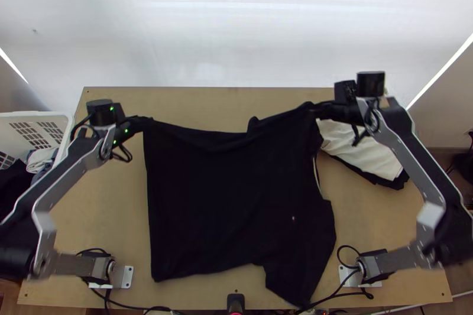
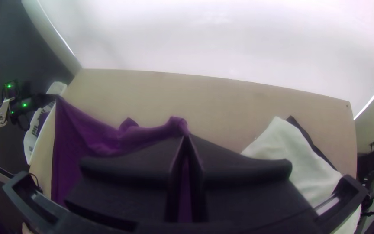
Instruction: Fold the t-shirt
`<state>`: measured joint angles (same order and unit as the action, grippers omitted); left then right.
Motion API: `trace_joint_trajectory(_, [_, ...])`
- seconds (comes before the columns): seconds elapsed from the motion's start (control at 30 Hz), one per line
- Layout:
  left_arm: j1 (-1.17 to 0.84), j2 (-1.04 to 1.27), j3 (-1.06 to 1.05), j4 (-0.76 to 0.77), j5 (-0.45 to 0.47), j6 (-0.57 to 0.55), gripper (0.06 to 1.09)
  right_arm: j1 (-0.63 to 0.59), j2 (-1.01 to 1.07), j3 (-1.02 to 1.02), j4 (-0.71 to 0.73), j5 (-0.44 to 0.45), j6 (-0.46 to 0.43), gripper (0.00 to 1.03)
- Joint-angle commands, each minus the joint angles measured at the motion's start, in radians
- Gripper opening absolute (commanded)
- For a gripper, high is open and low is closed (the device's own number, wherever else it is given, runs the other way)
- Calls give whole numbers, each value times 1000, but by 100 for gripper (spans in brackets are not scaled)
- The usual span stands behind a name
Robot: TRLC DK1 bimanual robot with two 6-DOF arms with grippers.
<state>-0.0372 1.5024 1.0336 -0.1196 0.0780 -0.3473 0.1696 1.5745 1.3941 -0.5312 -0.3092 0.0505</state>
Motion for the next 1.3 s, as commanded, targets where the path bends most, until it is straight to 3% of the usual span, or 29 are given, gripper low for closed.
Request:
trace_joint_trajectory(0.0, [68, 229, 128, 44, -1, 5, 9, -16, 208, 129, 28, 1, -26, 3])
trace_joint_trajectory(0.23, [146, 386, 246, 51, -1, 25, 9, -28, 314, 224, 28, 1, -26, 3])
trace_joint_trajectory(0.73, [155, 490, 338, 51, -3, 31, 9, 10, 449, 364, 27, 1, -17, 3])
trace_joint_trajectory(1.0, [155, 541, 431, 29, -38, -7, 10, 44, 544, 513, 25, 45, -6, 4])
trace_joint_trajectory(1.03, [154, 536, 434, 29, -38, -13, 15, 45, 548, 526, 19, 50, -1, 14])
trace_joint_trajectory(1.1, [151, 521, 441, 14, -37, -24, 51, 41, 545, 536, -3, 53, 35, 46])
trace_joint_trajectory(1.17, [148, 507, 473, -54, -29, -24, 88, 33, 535, 537, -55, 55, 69, 89])
trace_joint_trajectory(1.2, [148, 501, 487, -77, -29, -24, 105, 30, 524, 540, -101, 55, 72, 95])
trace_joint_trajectory(1.27, [148, 469, 494, -100, -29, -22, 104, 24, 478, 514, -147, 67, 78, 98])
